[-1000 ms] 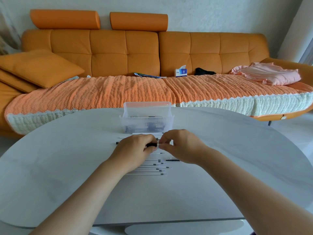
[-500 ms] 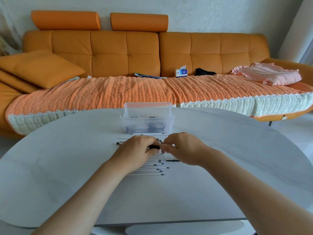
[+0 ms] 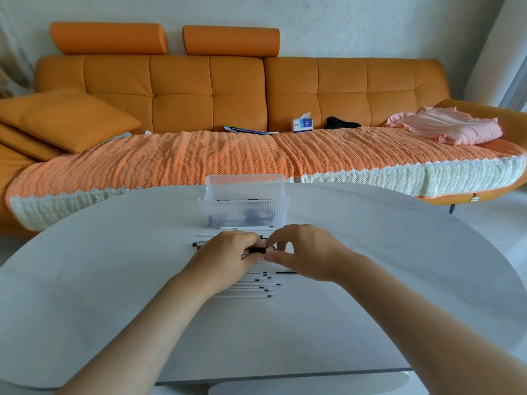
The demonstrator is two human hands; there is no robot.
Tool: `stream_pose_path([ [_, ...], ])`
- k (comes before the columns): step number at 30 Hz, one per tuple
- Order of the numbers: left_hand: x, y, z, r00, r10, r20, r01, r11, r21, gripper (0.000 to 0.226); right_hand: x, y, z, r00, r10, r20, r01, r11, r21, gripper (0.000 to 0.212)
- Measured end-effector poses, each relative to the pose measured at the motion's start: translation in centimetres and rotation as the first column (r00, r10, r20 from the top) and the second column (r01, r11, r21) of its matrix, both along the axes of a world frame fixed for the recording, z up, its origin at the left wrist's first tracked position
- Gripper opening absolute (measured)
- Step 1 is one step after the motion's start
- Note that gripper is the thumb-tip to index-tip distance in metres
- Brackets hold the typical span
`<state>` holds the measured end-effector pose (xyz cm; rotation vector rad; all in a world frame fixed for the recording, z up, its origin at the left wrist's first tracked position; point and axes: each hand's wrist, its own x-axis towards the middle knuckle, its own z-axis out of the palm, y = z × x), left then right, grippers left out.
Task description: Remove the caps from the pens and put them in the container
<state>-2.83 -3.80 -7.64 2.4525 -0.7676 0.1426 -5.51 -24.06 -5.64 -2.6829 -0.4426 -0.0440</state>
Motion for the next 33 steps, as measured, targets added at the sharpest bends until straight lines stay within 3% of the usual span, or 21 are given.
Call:
stream_pose_path([
  [5, 0.0, -0.3, 0.0, 1.000, 0.002, 0.020, -0.002, 1.000, 0.000, 0.007, 0.2, -0.2, -0.1, 0.998, -0.013, 0.067, 0.011, 0.999, 0.031, 0.009],
  [9, 0.1, -0.2, -0.1, 1.000, -0.001, 0.018, 0.000, 1.000, 0.011, 0.005, 0.1, -0.2, -0.2, 1.000, 0.012, 0.015, -0.012, 1.000, -0.012, 0.024],
  [14, 0.0, -0.5, 0.0, 1.000, 0.013, 0.016, -0.013, 1.000, 0.009, 0.005, 0.3, -0.3, -0.3, 0.997, -0.004, 0.078, 0.004, 1.000, 0.006, 0.011],
  [21, -0.2, -0.7, 0.1, 0.989, 0.035, 0.141, -0.037, 0.999, 0.008, 0.009, 0.3, -0.3, 0.1, 0.995, -0.069, -0.070, 0.076, 0.991, 0.113, 0.014],
  [28, 0.2, 0.1, -0.1, 0.997, 0.040, 0.060, -0.043, 0.998, 0.043, 0.016, 0.0, -1.9, 0.4, 0.989, -0.105, -0.101, 0.097, 0.992, -0.085, 0.021],
  [33, 0.1, 0.4, -0.1, 0.993, 0.063, 0.095, -0.075, 0.990, 0.122, 0.020, -0.4, -2.3, -0.4, 0.986, -0.069, -0.152, 0.055, 0.994, -0.096, 0.018],
])
